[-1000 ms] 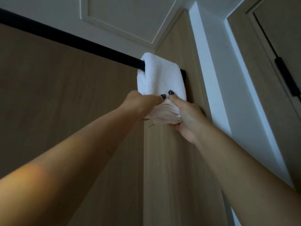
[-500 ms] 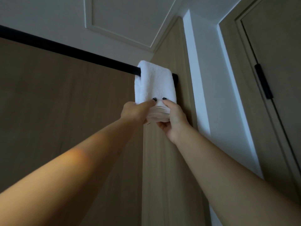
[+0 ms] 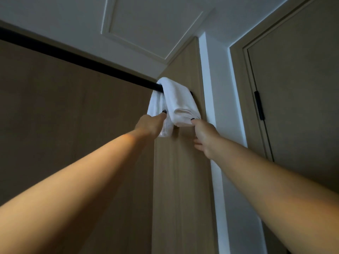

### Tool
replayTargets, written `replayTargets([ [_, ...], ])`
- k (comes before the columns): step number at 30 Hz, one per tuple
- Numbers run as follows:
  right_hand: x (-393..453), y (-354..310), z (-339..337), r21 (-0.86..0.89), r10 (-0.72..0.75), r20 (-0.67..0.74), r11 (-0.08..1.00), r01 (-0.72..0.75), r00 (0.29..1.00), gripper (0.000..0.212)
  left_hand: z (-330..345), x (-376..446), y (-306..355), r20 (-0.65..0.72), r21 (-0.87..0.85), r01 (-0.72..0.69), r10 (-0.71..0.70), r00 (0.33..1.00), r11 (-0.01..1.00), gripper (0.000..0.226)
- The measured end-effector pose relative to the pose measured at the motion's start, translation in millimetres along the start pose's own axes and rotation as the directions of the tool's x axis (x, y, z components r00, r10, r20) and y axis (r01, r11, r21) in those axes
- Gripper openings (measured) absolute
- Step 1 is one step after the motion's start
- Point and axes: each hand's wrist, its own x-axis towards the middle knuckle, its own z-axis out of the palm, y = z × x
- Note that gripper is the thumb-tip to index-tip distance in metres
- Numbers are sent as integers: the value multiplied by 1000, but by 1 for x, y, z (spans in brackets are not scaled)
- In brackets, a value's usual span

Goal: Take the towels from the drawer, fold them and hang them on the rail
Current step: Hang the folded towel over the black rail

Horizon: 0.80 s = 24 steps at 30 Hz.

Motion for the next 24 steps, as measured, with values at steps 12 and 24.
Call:
replayTargets([
  [12, -147, -24, 0, -773, -175, 398, 464, 432, 901, 71, -98, -104, -10, 254, 546, -238, 112, 961, 803, 70],
  [24, -251, -9, 21, -743, 38, 610, 375, 554, 792, 76, -180, -233, -40, 378, 716, -200, -131, 916, 668, 79],
])
